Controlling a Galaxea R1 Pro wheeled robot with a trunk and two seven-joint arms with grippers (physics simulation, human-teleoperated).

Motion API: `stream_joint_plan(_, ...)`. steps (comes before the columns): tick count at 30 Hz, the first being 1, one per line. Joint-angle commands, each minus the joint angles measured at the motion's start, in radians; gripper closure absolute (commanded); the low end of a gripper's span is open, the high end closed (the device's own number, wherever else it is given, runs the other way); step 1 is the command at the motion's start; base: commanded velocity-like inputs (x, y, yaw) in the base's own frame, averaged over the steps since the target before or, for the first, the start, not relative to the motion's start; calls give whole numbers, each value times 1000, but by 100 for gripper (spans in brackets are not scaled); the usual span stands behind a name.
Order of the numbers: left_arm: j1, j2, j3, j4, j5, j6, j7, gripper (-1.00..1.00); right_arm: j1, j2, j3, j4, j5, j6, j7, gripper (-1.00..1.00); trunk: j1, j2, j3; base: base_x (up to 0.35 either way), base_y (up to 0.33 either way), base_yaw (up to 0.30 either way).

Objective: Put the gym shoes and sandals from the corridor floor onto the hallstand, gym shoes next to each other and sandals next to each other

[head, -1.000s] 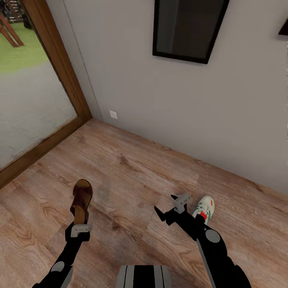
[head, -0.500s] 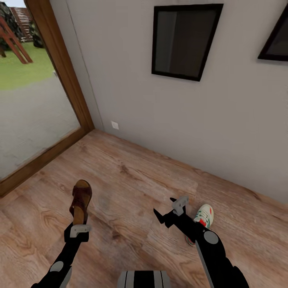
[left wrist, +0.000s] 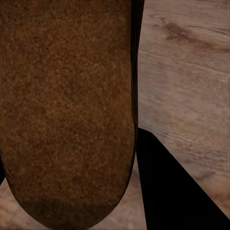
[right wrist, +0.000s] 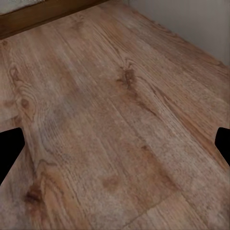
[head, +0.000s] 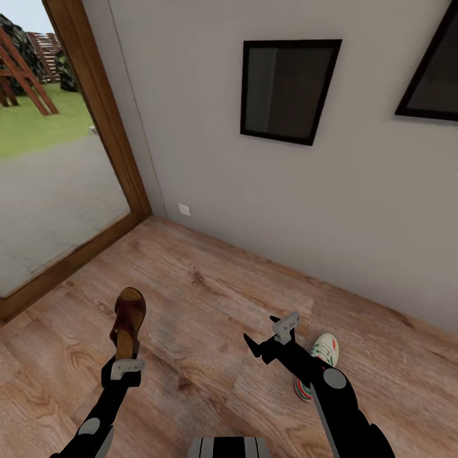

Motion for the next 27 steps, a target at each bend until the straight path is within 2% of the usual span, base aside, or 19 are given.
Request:
stream_joint_plan(1,7,-2,7,-6,-14,-4,-5,100,0,1,-1,-1,7,5,5,-100,0,0,1,0,0,0)
stream_joint_plan(7,20,-4,7,-17,-14,-4,-4,100,0,2,-2,-1,5,5,5,-100,0,0,5,-22,17,0)
stream_joint_plan(16,21,-4,7,-17,-14,-4,-4,100,0,2,-3,-1,5,4,5,-100,0,0,6,-220,198,-11)
stream_joint_plan(22,21,-6,7,-17,-14,-4,-4,100,0,2,-3,-1,5,4,5,-100,0,0,6,-215,241,-196)
stream_joint_plan(27,20,-6,8,-17,-14,-3,-4,100,0,2,-3,-1,5,4,5,-100,0,0,6,-65,288,-255)
